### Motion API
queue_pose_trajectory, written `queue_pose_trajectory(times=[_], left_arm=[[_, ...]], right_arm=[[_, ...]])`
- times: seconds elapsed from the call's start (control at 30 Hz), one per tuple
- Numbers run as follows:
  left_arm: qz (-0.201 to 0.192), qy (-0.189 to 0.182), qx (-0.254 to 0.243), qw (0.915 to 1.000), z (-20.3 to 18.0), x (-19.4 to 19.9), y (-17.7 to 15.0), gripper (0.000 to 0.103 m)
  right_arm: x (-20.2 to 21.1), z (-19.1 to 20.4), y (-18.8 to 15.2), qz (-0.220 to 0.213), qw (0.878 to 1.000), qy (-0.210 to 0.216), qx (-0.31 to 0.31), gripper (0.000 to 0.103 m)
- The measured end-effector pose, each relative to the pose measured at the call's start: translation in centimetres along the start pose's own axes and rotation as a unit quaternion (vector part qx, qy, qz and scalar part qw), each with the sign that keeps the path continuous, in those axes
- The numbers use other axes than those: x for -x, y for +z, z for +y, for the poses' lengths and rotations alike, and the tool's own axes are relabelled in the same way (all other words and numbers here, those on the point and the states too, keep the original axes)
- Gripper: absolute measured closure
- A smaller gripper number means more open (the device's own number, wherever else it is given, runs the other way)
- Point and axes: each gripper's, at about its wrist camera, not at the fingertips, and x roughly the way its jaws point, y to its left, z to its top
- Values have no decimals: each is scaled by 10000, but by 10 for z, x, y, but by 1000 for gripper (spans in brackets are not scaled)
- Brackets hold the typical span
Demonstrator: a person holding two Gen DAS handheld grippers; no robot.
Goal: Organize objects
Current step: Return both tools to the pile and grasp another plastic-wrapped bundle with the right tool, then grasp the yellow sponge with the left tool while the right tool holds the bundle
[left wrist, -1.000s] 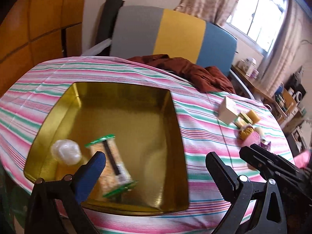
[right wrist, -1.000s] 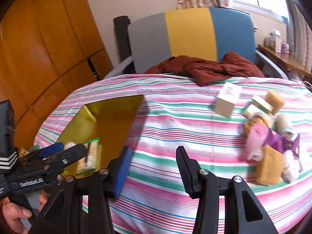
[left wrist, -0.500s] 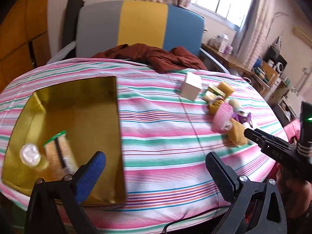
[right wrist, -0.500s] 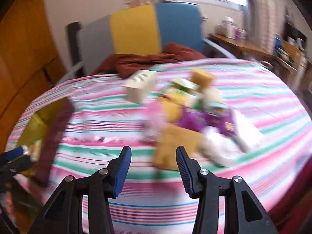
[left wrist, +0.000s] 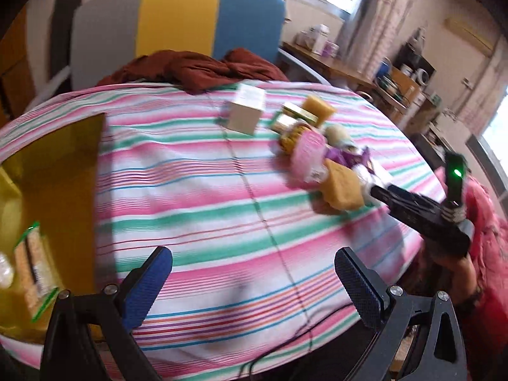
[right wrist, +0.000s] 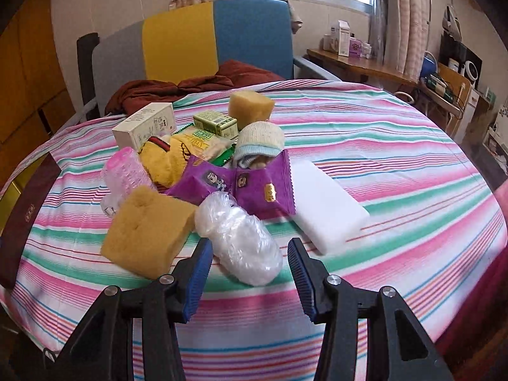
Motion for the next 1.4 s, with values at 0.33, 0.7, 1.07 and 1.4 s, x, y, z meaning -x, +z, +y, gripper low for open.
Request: queue_pose_trajectory(times=[0.33, 0.7, 1.07, 1.4], left_arm=[[184, -30, -433, 9989, -36, -28, 6, 0], [186, -299, -678, 9971, -80, -69, 27, 0], [194, -25, -542, 9983, -112, -124, 47, 7], [198, -129, -741, 9970, -110, -138, 36, 39]], right_arm=[[-19, 10, -3, 77, 9987, 501, -49, 65], [7, -8, -25, 202, 9986, 51, -478, 65], [13, -24, -40, 154, 9953, 162, -939, 65], [12, -26, -43, 79, 9950, 246, -970, 64]])
